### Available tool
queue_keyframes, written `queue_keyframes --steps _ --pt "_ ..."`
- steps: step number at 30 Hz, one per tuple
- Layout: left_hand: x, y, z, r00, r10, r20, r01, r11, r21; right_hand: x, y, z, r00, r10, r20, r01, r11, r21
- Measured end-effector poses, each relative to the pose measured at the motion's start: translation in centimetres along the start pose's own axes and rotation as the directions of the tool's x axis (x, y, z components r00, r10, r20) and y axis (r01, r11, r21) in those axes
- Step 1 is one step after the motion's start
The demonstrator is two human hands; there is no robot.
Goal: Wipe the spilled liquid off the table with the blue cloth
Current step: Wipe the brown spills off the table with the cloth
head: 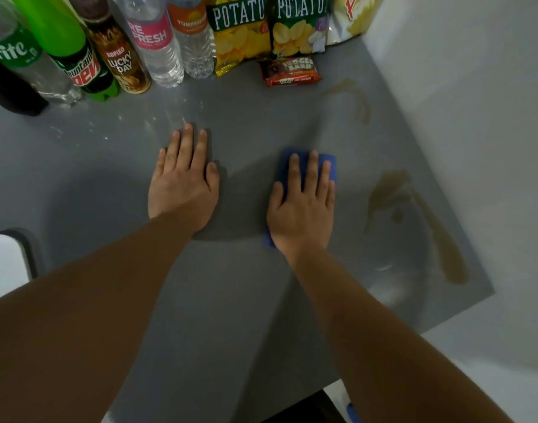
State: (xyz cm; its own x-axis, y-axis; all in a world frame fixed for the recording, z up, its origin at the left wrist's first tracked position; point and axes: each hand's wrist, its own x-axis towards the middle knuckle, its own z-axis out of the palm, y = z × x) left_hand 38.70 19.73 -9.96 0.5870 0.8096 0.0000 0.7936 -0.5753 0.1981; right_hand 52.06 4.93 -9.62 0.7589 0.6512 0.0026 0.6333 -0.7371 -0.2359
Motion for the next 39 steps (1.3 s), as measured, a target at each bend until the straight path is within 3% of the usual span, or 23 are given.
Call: queue_keyframes --steps 6,25,32,39 --pt "-0.1 -0.1 0.0 1.0 -0.002 -0.005 0.002 1.0 -0.012 8.2 0.3 -0.4 0.999 -0.054 0.005 0.054 0.999 0.0" --pt "0.0 0.0 0.0 1.0 -0.009 -0.003 0.009 1.0 0.02 21.1 4.3 -1.7 0.989 0.149 0.006 -0.149 0.989 0.014" --pt "0.0 -0.1 0.0 1.0 -0.011 -0.015 0.011 1.0 0.001 20.3 6.7 -2.8 0.977 0.212 0.028 -0.212 0.977 -0.004" --pt "-0.1 0.2 -0.3 1.0 -0.007 -0.019 0.006 1.0 -0.008 13.2 10.9 -3.4 0.965 0.261 0.019 -0.261 0.965 -0.005"
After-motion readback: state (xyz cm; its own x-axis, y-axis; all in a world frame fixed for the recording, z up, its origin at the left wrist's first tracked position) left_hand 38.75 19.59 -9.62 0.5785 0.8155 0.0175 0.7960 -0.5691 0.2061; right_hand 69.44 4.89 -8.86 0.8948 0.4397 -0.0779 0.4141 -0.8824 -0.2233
